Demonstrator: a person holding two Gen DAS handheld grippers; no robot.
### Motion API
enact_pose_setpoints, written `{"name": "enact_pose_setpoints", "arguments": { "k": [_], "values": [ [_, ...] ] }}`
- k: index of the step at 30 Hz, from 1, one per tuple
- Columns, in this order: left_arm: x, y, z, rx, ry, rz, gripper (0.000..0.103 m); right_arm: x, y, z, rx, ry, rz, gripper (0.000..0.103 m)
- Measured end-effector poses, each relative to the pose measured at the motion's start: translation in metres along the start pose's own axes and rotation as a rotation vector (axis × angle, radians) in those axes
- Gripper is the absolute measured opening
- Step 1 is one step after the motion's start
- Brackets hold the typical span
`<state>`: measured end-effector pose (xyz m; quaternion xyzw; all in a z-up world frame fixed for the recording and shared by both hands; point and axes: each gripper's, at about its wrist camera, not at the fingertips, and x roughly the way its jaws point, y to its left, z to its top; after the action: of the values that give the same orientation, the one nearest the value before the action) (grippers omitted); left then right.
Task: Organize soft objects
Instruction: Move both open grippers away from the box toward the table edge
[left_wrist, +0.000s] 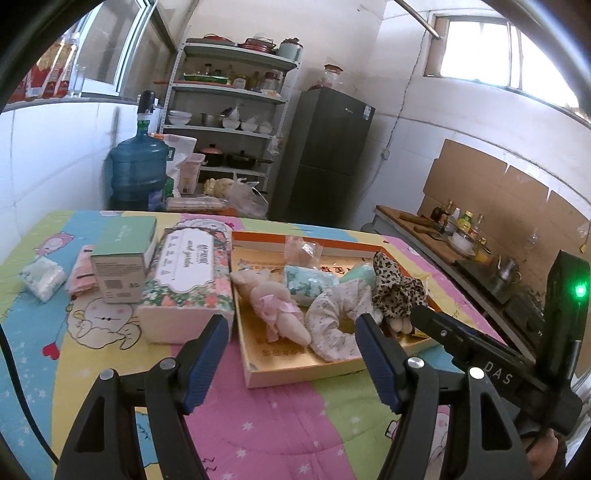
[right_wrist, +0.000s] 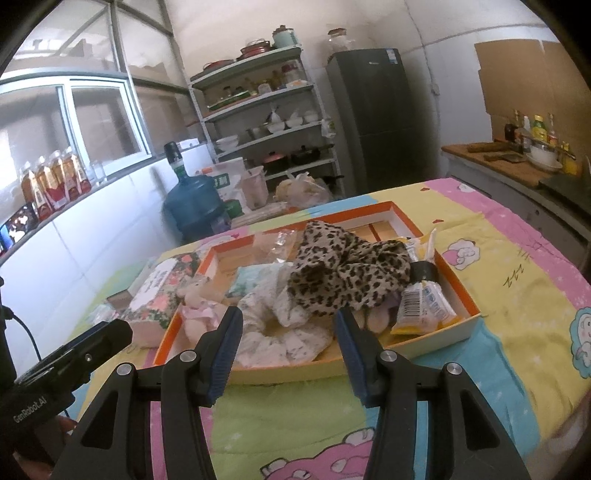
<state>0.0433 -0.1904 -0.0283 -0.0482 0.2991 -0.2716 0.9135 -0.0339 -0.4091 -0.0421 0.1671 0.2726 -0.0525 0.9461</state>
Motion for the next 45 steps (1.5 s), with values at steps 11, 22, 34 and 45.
{"name": "enact_pose_setpoints", "arguments": {
  "k": [11,22,34,45],
  "values": [
    [-0.026,0.019,-0.005,-0.022,-0.027,0.018,0.071,-0.013,0.028,-0.007,-0.044,-0.006,0.020,0.054],
    [-0.061,0.050,-0.013,-0.016,-0.095,0.139,0.071,-0.016,0.071,-0.017,-0.098,0.000,0.062,0.054],
    [-0.093,0.102,-0.020,-0.051,-0.126,0.239,0.071,-0.012,0.127,-0.032,-0.169,0.018,0.107,0.054],
    [-0.114,0.144,-0.031,-0.108,-0.136,0.296,0.071,-0.002,0.175,-0.044,-0.231,0.049,0.151,0.054]
  ]
}}
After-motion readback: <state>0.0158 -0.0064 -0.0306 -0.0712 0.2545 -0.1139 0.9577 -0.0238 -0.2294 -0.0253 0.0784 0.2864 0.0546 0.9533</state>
